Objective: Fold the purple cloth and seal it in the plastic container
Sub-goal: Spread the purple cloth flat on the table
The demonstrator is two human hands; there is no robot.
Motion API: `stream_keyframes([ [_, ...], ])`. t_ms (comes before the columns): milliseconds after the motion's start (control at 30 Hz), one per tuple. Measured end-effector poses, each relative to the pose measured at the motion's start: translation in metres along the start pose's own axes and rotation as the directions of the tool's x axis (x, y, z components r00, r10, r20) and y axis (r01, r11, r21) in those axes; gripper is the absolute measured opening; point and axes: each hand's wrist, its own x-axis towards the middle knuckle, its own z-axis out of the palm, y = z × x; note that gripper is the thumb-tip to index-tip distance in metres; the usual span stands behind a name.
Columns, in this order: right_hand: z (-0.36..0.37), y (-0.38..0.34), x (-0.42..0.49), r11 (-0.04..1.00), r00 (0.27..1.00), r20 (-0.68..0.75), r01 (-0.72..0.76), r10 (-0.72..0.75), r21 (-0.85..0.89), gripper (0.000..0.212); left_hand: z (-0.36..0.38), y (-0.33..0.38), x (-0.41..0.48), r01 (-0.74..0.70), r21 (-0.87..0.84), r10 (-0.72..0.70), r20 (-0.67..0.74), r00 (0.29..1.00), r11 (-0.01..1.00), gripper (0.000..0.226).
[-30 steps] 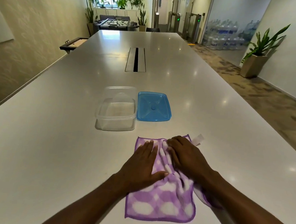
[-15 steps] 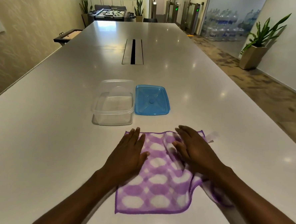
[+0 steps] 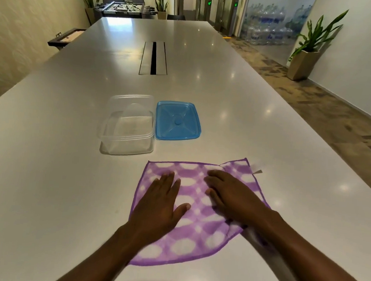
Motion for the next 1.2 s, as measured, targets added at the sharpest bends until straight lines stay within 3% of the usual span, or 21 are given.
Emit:
stream_keyframes([
  [133, -0.013, 0.016, -0.001, 0.984, 0.997, -0.056, -0.051, 0.062, 0.173, 0.033, -0.012, -0.003, -0.005, -0.021, -0.053, 0.020, -0.007, 1.000, 0.998, 0.073],
  [267, -0.029, 0.046, 0.016, 0.978, 0.957, -0.229, -0.149, 0.181, 0.147, 0.024, -0.032, -0.008, 0.016, -0.040, -0.022, 0.034, -0.219, 0.975, 0.999, 0.048],
  [333, -0.036, 0.061, 0.024, 0.971, 0.956, -0.174, -0.229, 0.237, 0.063, 0.030, -0.040, -0.012, 0.036, -0.058, 0.062, 0.070, -0.224, 0.972, 0.996, 0.047],
  [433, -0.038, 0.072, 0.030, 0.976, 0.984, -0.002, -0.176, 0.178, -0.129, 0.023, -0.045, -0.015, 0.064, -0.062, 0.223, 0.073, -0.038, 0.997, 0.973, 0.065],
  [500, -0.039, 0.076, 0.033, 0.972, 0.982, 0.036, -0.176, 0.184, -0.156, 0.017, -0.043, -0.016, 0.071, -0.050, 0.291, 0.034, 0.058, 0.998, 0.955, 0.072],
  [633, -0.046, 0.081, 0.034, 0.964, 0.973, 0.102, -0.185, 0.206, -0.189, 0.007, -0.041, -0.022, 0.066, -0.047, 0.312, 0.053, -0.012, 0.999, 0.949, 0.058],
  [767, -0.055, 0.080, 0.029, 0.952, 0.966, 0.144, -0.172, 0.212, -0.252, 0.007, -0.055, -0.031, 0.057, -0.047, 0.312, 0.066, -0.052, 0.996, 0.949, 0.023],
  [867, -0.076, 0.076, 0.031, 0.948, 0.970, 0.081, -0.202, 0.228, -0.247, 0.010, -0.078, -0.037, 0.050, -0.008, 0.290, 0.036, -0.092, 0.995, 0.957, 0.018],
  [933, -0.098, 0.069, 0.032, 0.954, 0.973, -0.080, -0.227, 0.215, -0.197, 0.017, -0.105, -0.037, 0.045, 0.005, 0.275, 0.048, -0.184, 0.982, 0.962, 0.020],
  [967, -0.111, 0.065, 0.031, 0.959, 0.958, -0.205, -0.234, 0.200, -0.160, 0.017, -0.122, -0.036, 0.042, 0.008, 0.277, 0.065, -0.254, 0.965, 0.961, 0.021],
  [1033, -0.139, 0.057, 0.027, 0.966, 0.862, -0.484, -0.232, 0.149, -0.115, 0.017, -0.160, -0.032, 0.031, 0.027, 0.271, 0.093, -0.421, 0.902, 0.962, 0.024],
  [1100, -0.165, 0.051, 0.017, 0.973, 0.707, -0.703, -0.208, 0.077, -0.102, 0.015, -0.197, -0.030, 0.015, 0.036, 0.227, 0.103, -0.570, 0.815, 0.973, 0.020],
  [1200, -0.186, 0.041, -0.009, 0.974, 0.495, -0.869, -0.186, -0.019, -0.127, 0.010, -0.237, -0.032, -0.012, -0.031, 0.249, 0.185, -0.622, 0.761, 0.968, 0.014],
])
